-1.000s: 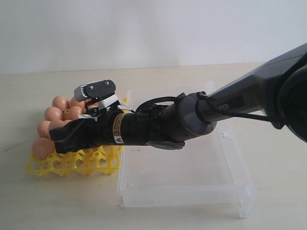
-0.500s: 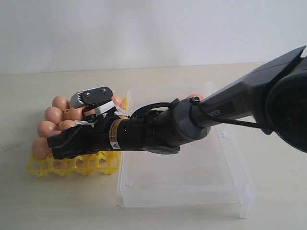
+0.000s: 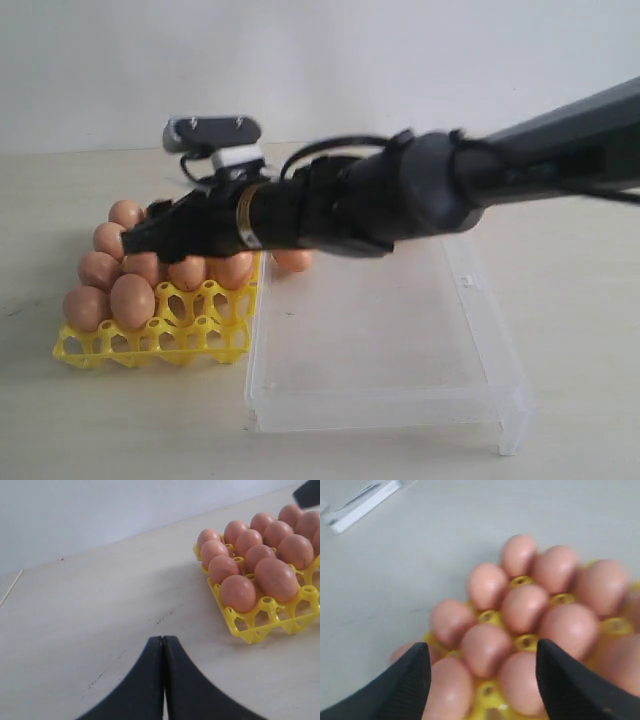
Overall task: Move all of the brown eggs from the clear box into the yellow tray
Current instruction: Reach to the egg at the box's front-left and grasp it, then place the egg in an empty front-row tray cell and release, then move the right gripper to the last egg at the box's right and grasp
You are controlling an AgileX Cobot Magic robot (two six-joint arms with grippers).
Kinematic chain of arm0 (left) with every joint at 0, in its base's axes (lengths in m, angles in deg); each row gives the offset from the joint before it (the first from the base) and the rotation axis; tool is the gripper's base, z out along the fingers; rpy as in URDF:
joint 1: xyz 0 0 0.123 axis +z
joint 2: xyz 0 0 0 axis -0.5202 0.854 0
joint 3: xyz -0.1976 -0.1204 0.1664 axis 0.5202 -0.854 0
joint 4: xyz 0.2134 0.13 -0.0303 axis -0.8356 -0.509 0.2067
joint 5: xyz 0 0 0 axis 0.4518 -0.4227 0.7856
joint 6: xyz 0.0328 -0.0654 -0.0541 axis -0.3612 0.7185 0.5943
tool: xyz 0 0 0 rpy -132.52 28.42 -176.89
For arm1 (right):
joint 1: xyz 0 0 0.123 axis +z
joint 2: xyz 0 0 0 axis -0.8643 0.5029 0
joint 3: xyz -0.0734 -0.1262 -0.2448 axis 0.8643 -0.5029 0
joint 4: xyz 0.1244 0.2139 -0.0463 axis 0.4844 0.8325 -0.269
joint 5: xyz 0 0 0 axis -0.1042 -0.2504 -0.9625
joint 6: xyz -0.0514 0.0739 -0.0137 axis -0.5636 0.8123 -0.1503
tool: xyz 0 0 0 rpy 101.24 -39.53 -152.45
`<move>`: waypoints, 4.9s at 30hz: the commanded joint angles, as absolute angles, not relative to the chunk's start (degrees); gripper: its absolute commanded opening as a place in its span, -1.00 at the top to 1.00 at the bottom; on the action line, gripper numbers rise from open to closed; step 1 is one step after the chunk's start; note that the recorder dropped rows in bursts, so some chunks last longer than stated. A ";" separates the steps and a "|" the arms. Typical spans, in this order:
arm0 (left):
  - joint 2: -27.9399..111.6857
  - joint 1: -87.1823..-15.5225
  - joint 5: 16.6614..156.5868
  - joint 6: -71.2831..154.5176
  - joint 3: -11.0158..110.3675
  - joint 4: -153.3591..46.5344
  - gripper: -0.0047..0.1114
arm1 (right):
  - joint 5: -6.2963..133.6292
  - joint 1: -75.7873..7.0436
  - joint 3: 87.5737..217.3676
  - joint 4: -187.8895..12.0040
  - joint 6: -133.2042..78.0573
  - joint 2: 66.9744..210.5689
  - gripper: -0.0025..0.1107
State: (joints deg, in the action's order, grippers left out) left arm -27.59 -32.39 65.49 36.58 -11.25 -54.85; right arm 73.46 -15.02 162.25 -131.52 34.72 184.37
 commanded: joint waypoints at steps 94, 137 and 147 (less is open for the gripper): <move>-27.94 -32.50 65.94 36.83 -11.02 -54.84 0.92 | 89.96 -9.79 153.51 -93.52 -7.23 188.75 0.96; -27.94 -32.50 65.94 36.83 -11.02 -54.84 0.92 | 35.42 -31.96 165.24 -110.96 42.78 177.55 0.00; -27.94 -32.50 65.94 36.83 -11.02 -54.84 0.92 | 35.14 -34.61 165.27 -122.58 74.57 182.83 0.00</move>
State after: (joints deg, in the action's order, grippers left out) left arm -27.59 -32.39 65.49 36.58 -11.25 -54.85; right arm 34.49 -33.97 164.88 -118.61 67.18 182.07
